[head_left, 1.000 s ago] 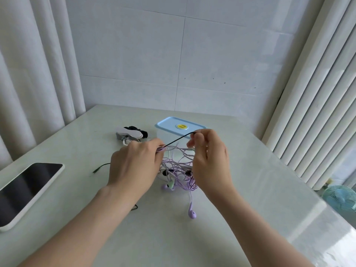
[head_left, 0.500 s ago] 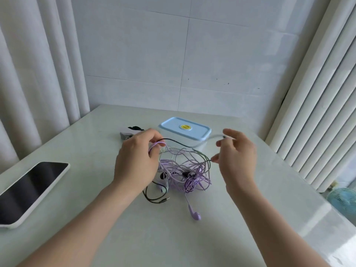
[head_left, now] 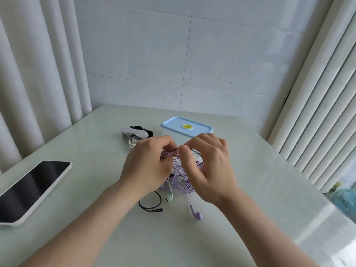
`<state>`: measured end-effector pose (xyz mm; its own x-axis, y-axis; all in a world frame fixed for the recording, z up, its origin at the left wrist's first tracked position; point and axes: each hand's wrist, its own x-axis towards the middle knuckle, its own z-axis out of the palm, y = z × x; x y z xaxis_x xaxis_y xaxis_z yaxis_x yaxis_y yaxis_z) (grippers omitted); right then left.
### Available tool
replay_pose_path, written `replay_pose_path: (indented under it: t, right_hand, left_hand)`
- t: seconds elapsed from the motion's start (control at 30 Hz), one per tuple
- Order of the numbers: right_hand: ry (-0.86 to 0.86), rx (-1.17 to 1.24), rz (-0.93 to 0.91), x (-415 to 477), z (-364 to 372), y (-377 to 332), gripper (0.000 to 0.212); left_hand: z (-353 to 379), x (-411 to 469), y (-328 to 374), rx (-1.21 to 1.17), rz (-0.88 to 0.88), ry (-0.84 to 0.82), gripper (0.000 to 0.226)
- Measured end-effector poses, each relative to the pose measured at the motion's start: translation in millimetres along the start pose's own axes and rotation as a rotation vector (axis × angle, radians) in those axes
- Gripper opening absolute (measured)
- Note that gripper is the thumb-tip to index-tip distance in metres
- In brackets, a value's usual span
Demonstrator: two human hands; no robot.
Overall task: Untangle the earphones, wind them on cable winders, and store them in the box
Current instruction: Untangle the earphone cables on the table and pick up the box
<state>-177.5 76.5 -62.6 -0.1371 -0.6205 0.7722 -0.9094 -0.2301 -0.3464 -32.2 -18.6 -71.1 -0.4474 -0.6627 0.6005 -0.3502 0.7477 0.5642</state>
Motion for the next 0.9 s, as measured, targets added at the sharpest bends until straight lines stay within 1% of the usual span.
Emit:
replay_pose_path:
  t: [0.1,0.13,0.17,0.23,0.3,0.4,0.43,0.5,0.57,0.6,0.63,0.67,0.7,0.77,0.8,0.83,0.87,0.9]
  right_hand:
    - [-0.026,-0.082,-0.015,2,6,4,0.037]
    - [-0.040,-0.043,0.014,3,6,3,0.036]
    - [-0.047,0.063,0.096,5,4,2,0.038]
    - [-0.024,0.423,0.359,11,-2,-4,0.042]
    - [0.083,0.750,0.555,18,-8,-8,0.045]
    - [0.296,1.208,0.722,25,-13,-10,0.040]
    - [0.344,1.319,0.781,26,-14,-10,0.038]
    - [0.394,1.467,0.892,27,-13,-10,0.039]
    - [0.438,1.557,0.922,28,-14,-7,0.039]
    - [0.462,1.557,0.916,30,-16,-6,0.038]
    - [0.481,1.508,0.904,31,-20,-4,0.036]
    - [0.489,1.377,0.875,31,-23,-2,0.035]
    - [0.482,1.151,0.808,30,-26,1,0.035]
    - [0.425,0.578,0.565,24,-26,6,0.035]
    - [0.396,0.360,0.431,21,-23,7,0.032]
    - [0.353,0.229,0.313,19,-20,5,0.026]
    - [0.281,0.155,0.211,16,-17,3,0.022]
    - [0.174,0.102,0.133,13,-13,3,0.022]
  left_hand:
    - [-1,-2,5,0.085,0.101,0.025,0.014]
    - [-1,-3,6,0.112,0.110,0.037,0.016]
    - [-1,-3,7,0.145,0.108,0.054,0.017]
    - [-2,-4,7,0.244,0.076,0.103,0.020]
    - [-2,-4,6,0.334,0.018,0.142,0.022]
    - [-4,-1,0,0.367,-0.075,0.151,0.020]
    - [-3,-1,-1,0.379,-0.083,0.154,0.019]
    - [-3,-1,-5,0.430,-0.068,0.155,0.022]
    - [-4,0,-11,0.485,-0.066,0.134,0.028]
    - [-5,1,-14,0.503,-0.076,0.128,0.030]
    - [-6,1,-18,0.509,-0.090,0.132,0.031]
    - [-8,2,-20,0.498,-0.108,0.148,0.032]
    - [-9,2,-22,0.474,-0.126,0.173,0.031]
    - [-9,2,-23,0.403,-0.170,0.226,0.030]
    - [-8,2,-22,0.357,-0.195,0.252,0.030]
    - [-6,2,-22,0.303,-0.213,0.279,0.031]
    - [-4,3,-22,0.243,-0.218,0.304,0.032]
    - [-3,3,-22,0.186,-0.212,0.325,0.033]
